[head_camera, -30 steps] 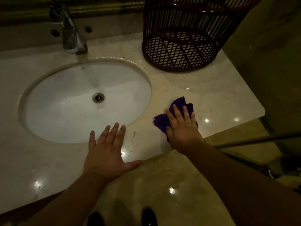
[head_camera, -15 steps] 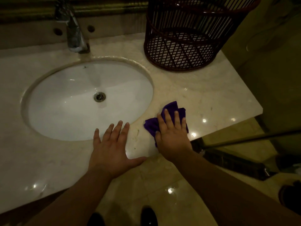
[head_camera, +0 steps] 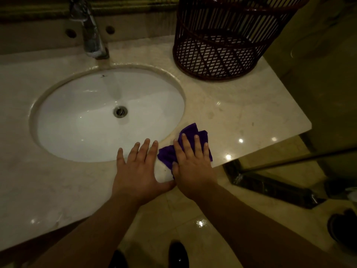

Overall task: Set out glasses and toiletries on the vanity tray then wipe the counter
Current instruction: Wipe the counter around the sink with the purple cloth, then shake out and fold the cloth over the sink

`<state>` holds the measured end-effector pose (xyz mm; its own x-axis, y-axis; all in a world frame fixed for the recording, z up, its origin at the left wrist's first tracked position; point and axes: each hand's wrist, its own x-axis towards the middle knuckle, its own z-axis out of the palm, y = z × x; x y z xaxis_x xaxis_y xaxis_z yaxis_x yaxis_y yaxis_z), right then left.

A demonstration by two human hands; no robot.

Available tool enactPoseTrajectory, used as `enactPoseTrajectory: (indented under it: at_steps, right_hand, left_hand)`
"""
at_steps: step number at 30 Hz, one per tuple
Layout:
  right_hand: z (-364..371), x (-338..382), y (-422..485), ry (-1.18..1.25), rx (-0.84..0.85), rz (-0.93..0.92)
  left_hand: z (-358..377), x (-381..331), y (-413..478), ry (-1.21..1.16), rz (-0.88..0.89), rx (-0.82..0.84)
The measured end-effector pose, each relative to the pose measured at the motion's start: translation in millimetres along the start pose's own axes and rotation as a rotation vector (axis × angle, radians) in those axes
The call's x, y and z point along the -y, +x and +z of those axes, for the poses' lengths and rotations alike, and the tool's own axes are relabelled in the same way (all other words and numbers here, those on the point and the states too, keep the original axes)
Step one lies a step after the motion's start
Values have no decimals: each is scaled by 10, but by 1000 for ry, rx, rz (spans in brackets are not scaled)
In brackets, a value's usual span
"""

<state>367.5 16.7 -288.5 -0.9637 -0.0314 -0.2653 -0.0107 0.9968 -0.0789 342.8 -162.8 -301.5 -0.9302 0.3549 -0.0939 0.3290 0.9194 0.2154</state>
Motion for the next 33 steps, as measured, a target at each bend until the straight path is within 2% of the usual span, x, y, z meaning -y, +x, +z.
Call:
enactPoseTrajectory:
  at_steps: [10, 13, 17, 20, 23, 26, 29, 33]
  right_hand:
    - [-332, -80, -13, 51, 136, -96]
    - [-541, -213, -17, 117, 123, -105]
    - [-798, -238, -82, 383, -33, -59]
    - [-1030, -161, -103, 737, -114, 104]
    - [-1361, -63, -81, 979, -89, 150]
    - [-1783, 63, -56, 1111, -47, 49]
    - [-2212, 225, -17, 1197, 26, -69]
    - [-2647, 437, 120, 1275, 87, -179]
  left_hand:
    - [-42, -6, -16, -21, -6, -6]
    - [-63, -27, -25, -25, -4, -10]
    - [-103, -6, -22, -8, 11, 40]
    - [-199, 10, 0, -42, -4, 81]
    - [-423, -70, 56, -135, -37, 118]
    - [-797, -180, 146, -311, -79, 82]
    - [-1187, -185, 187, -538, -195, 47]
    - [-1558, 5, 211, -727, -293, 95]
